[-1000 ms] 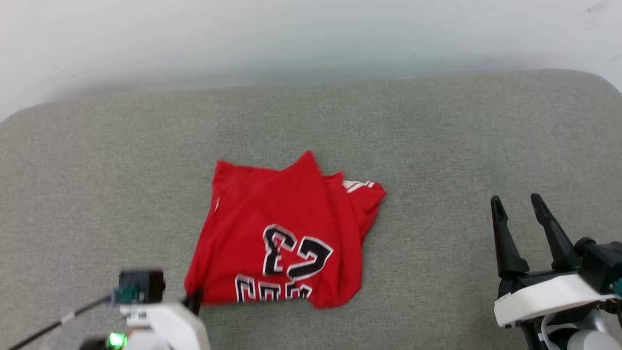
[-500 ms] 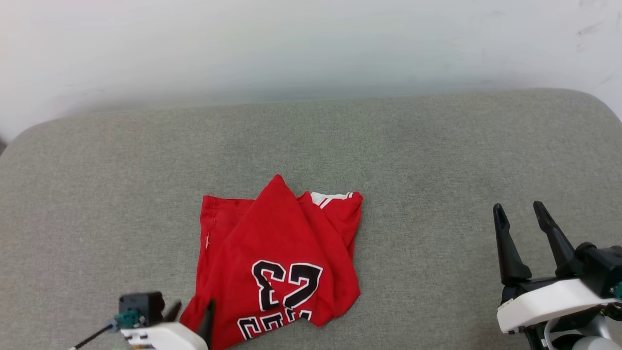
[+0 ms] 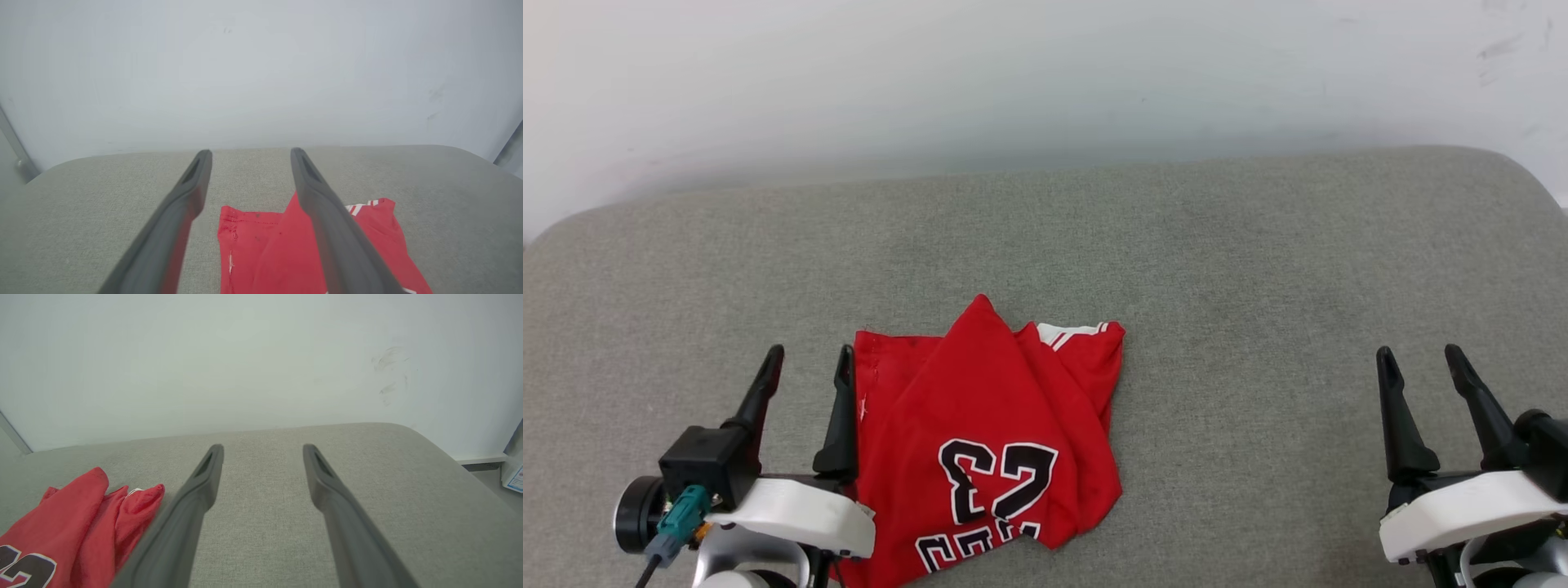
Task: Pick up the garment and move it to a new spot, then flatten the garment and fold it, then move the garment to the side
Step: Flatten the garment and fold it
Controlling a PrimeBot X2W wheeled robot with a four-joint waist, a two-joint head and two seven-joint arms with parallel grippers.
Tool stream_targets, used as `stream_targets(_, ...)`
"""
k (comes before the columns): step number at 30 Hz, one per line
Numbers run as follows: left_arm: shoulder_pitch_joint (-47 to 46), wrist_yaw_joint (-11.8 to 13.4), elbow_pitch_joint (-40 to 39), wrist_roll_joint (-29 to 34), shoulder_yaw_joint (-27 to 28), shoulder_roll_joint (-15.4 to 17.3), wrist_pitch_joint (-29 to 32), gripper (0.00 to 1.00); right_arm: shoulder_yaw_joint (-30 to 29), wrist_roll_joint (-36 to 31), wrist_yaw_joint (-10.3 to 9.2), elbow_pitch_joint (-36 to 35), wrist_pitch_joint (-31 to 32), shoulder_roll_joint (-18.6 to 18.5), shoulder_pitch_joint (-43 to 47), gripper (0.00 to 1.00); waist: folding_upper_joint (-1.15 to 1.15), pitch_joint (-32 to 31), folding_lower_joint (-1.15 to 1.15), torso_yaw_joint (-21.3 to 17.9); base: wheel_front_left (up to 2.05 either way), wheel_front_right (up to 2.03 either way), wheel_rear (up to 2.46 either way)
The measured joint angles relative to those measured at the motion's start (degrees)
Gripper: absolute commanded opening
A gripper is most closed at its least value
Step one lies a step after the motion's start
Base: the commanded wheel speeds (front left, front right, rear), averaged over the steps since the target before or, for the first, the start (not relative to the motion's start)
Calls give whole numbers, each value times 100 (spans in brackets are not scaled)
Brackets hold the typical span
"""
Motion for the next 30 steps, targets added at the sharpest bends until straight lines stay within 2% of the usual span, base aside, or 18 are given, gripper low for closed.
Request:
stream_targets(4, -26, 29, -108, 13, 37, -10, -136, 100, 54, 3, 0, -20, 363, -1, -7, 100, 0, 64, 0, 4, 0, 0, 0)
stream_targets(6, -38, 30, -169, 14, 35, -23, -169, 100, 179, 0, 0, 8, 812, -1, -32, 100, 0, 101, 0, 33, 0, 0, 0)
stream_targets(7, -74, 29, -246, 24, -18, -63, -214, 100, 647, 193, 0, 149, 2138, -194, -154, 100, 0, 170, 0, 159, 0, 0, 0)
stream_targets(8, -74, 29, -246, 24, -18, -63, -214, 100, 647, 193, 0, 149, 2138, -194, -154, 100, 0, 170, 0, 159, 0, 0, 0)
stream_targets(13, -169, -18, -304, 41, -110, -134, -288, 100, 1306, 670, 0, 281, 3601, -616, -481, 100, 0, 270, 0, 406, 0, 0, 0)
stream_targets(14, -247, -57, -309, 48, -158, -160, -321, 100, 1675, 936, 0, 404, 4094, -730, -748, 100, 0, 387, 0, 556, 0, 0, 0)
stream_targets(15, -328, -75, -302, 48, -192, -196, -363, 100, 1926, 1059, 0, 558, 4319, -766, -966, 100, 0, 484, 0, 654, 0, 0, 0)
stream_targets(16, -328, -75, -302, 48, -192, -196, -363, 100, 1926, 1059, 0, 558, 4319, -766, -966, 100, 0, 484, 0, 654, 0, 0, 0)
stream_targets(17, -419, -125, -267, 49, -233, -231, -393, 100, 2288, 1221, 0, 873, 4472, -777, -1221, 100, 0, 637, 1, 785, 0, 0, 0)
stream_targets(19, -470, -147, -232, 48, -264, -255, -416, 100, 2477, 1332, 0, 1104, 4477, -776, -1388, 100, 0, 741, 1, 866, 0, 0, 0)
stream_targets(27, -627, -227, 1, 21, -335, -321, -449, 100, 2932, 1753, 0, 2023, 4352, -704, -1852, 100, 0, 1034, 0, 1082, 0, 0, 0)
stream_targets(28, -635, -233, 33, 3, -335, -327, -465, 100, 2993, 1791, 0, 2083, 4348, -710, -1897, 87, 0, 1049, 1, 1089, 0, 0, 0)
stream_targets(29, -643, -248, 58, -4, -332, -328, -467, 100, 3047, 1863, -1, 2139, 4372, -717, -1951, 40, 0, 1060, 0, 1092, 0, 0, 0)
stream_targets(30, -652, -253, 83, -5, -333, -327, -474, 100, 3095, 1941, -2, 2165, 4375, -728, -1995, 0, 0, 1062, 0, 1088, 0, 0, 0)
